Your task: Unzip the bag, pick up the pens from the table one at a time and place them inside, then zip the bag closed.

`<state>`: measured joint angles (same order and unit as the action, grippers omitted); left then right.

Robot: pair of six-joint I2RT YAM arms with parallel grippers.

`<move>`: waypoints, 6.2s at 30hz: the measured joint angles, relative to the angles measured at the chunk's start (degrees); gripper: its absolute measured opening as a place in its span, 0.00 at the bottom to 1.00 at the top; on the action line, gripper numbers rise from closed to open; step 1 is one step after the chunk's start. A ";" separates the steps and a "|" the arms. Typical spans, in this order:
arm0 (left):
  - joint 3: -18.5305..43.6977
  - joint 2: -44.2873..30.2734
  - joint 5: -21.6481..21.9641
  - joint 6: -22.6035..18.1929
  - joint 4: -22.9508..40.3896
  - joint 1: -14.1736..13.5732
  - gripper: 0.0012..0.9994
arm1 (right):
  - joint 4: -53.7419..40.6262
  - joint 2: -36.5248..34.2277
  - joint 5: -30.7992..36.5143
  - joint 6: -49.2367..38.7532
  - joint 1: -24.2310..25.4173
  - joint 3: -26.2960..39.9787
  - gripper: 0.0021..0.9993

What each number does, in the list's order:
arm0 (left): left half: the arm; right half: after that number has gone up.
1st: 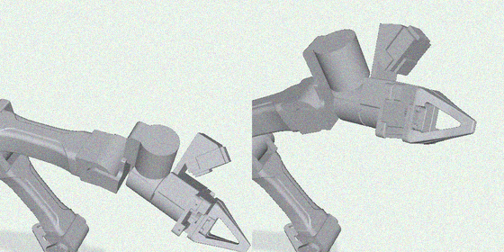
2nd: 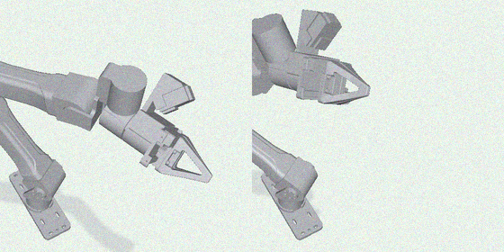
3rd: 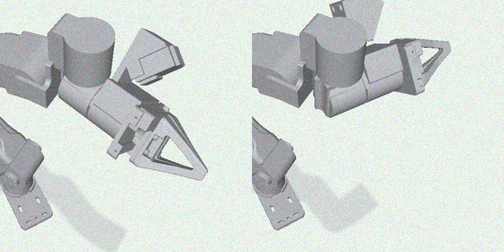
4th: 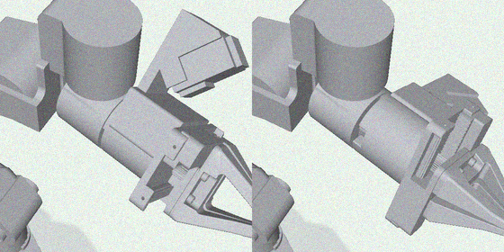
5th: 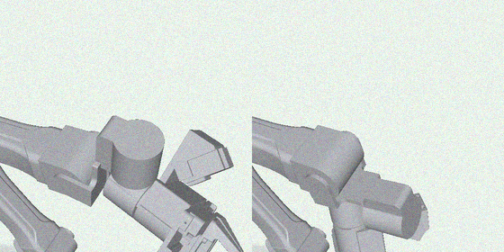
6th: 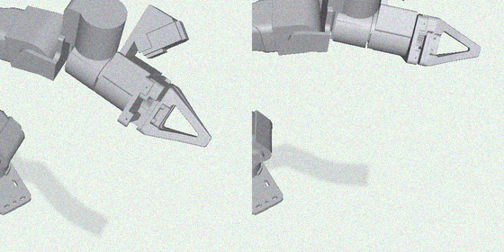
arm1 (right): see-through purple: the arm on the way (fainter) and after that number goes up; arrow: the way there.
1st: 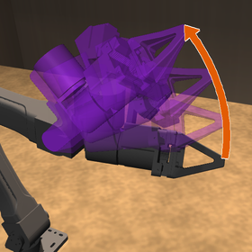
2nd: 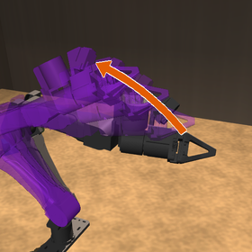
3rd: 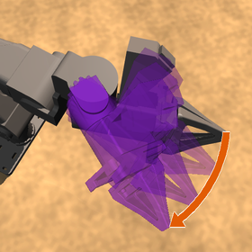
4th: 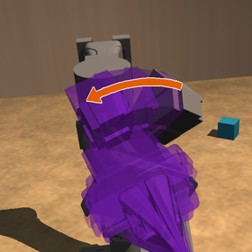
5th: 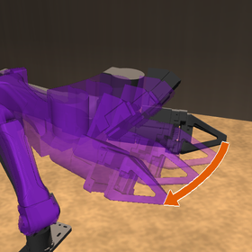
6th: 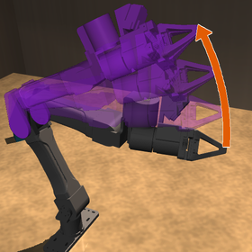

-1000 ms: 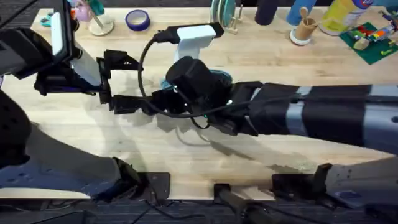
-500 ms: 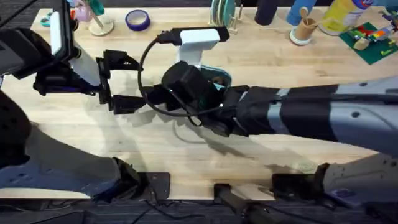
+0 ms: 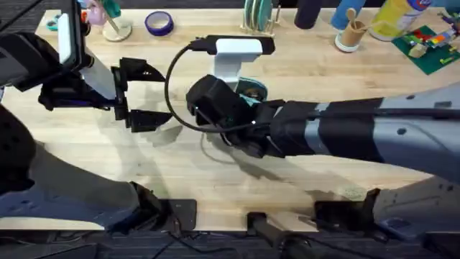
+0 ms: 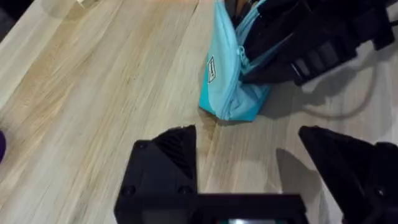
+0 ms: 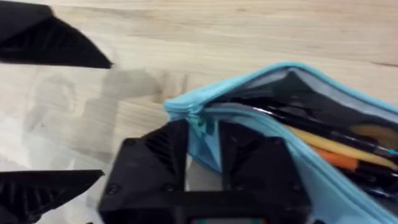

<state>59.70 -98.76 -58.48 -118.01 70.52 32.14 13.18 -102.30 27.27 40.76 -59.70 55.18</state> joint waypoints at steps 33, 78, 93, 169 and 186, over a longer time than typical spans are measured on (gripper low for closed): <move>0.00 0.01 -0.02 0.00 -0.10 0.00 0.99 | -6.19 10.62 -8.27 -7.20 1.34 0.06 0.03; 0.00 -3.26 -1.70 13.92 -13.75 -18.72 0.05 | -8.48 12.09 -18.41 -9.74 4.32 0.06 0.03; 0.00 -3.26 -1.90 13.96 -13.70 -19.25 0.05 | -14.69 12.15 -22.47 -9.78 10.55 0.63 0.03; 0.00 -3.06 2.46 3.97 0.11 -11.91 1.00 | -22.43 28.45 -19.93 -16.39 18.23 0.96 1.00; 0.02 -2.73 2.82 0.00 -3.28 -3.39 1.00 | -25.40 28.44 -5.60 -12.47 -2.36 0.96 1.00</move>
<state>59.73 -101.49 -55.66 -118.02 67.25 28.75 -12.22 -73.87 21.67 28.30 -62.06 56.14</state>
